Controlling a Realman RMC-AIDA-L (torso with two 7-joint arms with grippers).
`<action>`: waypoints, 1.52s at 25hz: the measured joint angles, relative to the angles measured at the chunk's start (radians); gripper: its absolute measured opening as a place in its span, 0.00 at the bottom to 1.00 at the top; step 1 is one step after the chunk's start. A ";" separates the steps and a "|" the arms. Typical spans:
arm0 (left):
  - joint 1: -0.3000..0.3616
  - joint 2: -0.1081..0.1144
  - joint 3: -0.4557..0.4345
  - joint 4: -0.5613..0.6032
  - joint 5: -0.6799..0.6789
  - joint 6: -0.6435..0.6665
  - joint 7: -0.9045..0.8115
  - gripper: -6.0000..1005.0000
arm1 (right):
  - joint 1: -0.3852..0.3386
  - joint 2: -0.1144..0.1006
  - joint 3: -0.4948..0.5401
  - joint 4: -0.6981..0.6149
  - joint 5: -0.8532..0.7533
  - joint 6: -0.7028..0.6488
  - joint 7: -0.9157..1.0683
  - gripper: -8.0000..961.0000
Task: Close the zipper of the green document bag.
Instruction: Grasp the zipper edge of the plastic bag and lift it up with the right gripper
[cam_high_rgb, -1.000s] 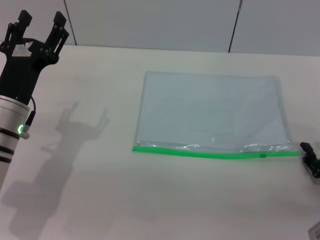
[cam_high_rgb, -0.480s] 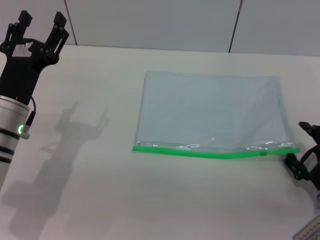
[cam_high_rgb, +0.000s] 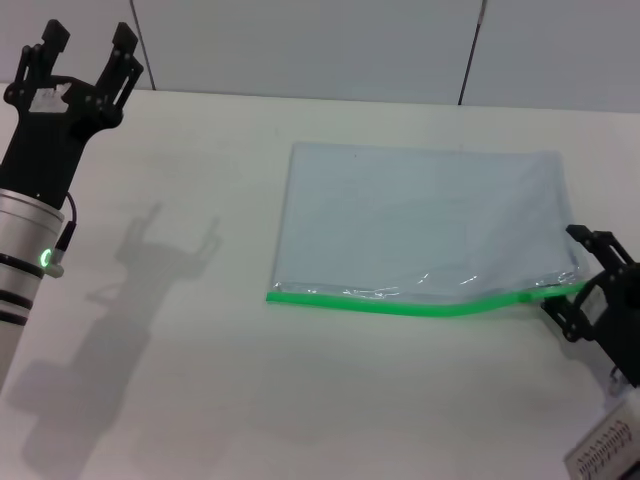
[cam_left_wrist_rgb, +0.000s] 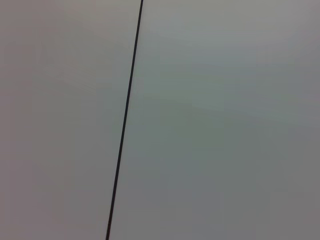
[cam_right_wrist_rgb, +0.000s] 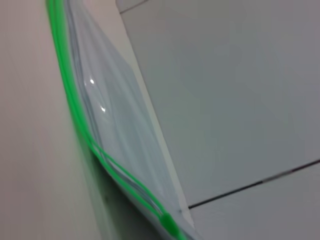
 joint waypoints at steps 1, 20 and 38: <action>-0.001 0.000 0.000 0.000 0.000 0.000 0.000 0.81 | 0.008 0.000 -0.001 -0.001 0.000 0.012 -0.005 0.68; -0.001 0.000 -0.001 0.001 0.000 0.000 0.000 0.80 | 0.046 0.001 -0.011 -0.048 0.002 0.085 -0.066 0.52; -0.003 0.000 0.005 0.001 0.007 0.000 0.004 0.80 | 0.046 0.000 -0.051 -0.099 0.000 0.078 -0.166 0.09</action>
